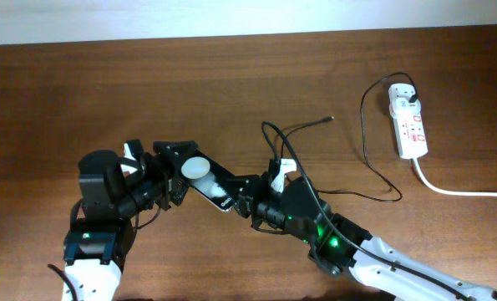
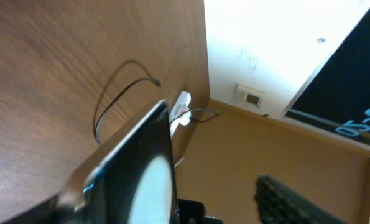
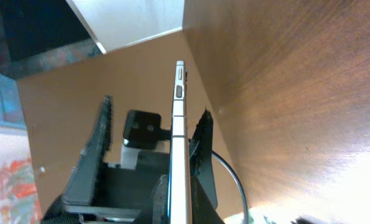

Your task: Plug charger to phone and switch on socket

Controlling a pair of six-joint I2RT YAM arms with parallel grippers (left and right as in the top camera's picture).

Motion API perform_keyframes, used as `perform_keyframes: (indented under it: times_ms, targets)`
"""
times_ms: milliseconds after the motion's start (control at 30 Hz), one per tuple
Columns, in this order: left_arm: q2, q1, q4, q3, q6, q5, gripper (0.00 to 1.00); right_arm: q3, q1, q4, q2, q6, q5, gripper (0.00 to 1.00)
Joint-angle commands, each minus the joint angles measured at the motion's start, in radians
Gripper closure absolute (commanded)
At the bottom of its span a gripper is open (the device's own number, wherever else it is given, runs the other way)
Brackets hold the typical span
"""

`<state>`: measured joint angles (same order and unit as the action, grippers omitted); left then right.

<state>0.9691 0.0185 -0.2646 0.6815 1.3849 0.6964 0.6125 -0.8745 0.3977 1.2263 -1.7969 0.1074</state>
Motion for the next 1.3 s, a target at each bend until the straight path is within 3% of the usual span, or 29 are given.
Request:
perform_keyframes:
  times_ms: [0, 133, 267, 333, 433, 567, 600, 667, 733, 800, 933, 1000, 1033, 1067, 1100, 1267]
  targets:
    - [0.003, 0.039, 0.003, 0.001, 0.075, 0.026, 0.28, 0.01, -0.035, 0.039, -0.007, -0.018, -0.103, 0.96]
    - [0.003, 0.106, 0.003, 0.001, 0.126, 0.026, 0.41, 0.01, -0.037, 0.043, 0.005, -0.018, -0.13, 0.96]
    - [0.003, 0.11, 0.003, 0.001, 0.126, 0.018, 0.69, 0.01, -0.037, 0.045, 0.011, -0.018, -0.138, 0.96]
    - [0.003, 0.11, 0.002, 0.001, 0.126, -0.005, 0.77, 0.01, -0.037, 0.045, 0.011, -0.014, -0.119, 0.96]
    - [0.003, 0.11, 0.002, 0.001, 0.126, -0.039, 0.79, 0.01, -0.037, 0.045, 0.011, -0.015, -0.098, 0.96]
    - [0.004, 0.11, 0.003, 0.001, 0.126, -0.057, 0.91, 0.01, -0.037, 0.045, 0.011, -0.015, -0.069, 0.96]
    - [0.004, 0.11, 0.003, 0.001, 0.126, -0.057, 0.99, 0.01, -0.037, 0.045, 0.011, -0.016, -0.067, 0.96]
    - [0.004, 0.11, 0.003, 0.001, 0.126, -0.058, 1.0, 0.01, -0.037, 0.045, 0.011, -0.016, -0.066, 0.95]
    - [0.004, 0.11, 0.002, 0.001, 0.124, -0.077, 1.0, 0.01, -0.037, 0.044, 0.011, -0.015, -0.066, 0.84]
    - [0.004, 0.11, 0.002, 0.001, 0.074, -0.127, 1.0, 0.01, -0.037, 0.044, 0.011, -0.015, -0.067, 0.79]
    - [0.004, 0.11, 0.002, 0.001, 0.018, -0.183, 1.0, 0.01, -0.035, 0.0, 0.011, -0.015, -0.069, 0.74]
    - [0.005, 0.11, 0.002, 0.001, -0.114, -0.275, 1.0, 0.01, -0.035, -0.032, 0.011, -0.007, -0.102, 0.7]
    - [0.008, 0.11, 0.002, 0.001, -0.184, -0.316, 1.0, 0.01, -0.035, -0.05, 0.011, 0.051, -0.133, 0.67]
    - [0.017, 0.11, 0.002, 0.001, -0.256, -0.349, 1.0, 0.01, -0.035, -0.083, 0.011, 0.236, -0.209, 0.62]
    - [0.042, 0.11, 0.003, 0.001, -0.313, -0.36, 1.0, 0.01, -0.035, -0.098, 0.011, 0.321, -0.248, 0.58]
    - [0.227, 0.11, 0.073, 0.001, -0.333, -0.267, 1.0, 0.01, 0.035, -0.197, 0.011, 0.723, -0.328, 0.51]
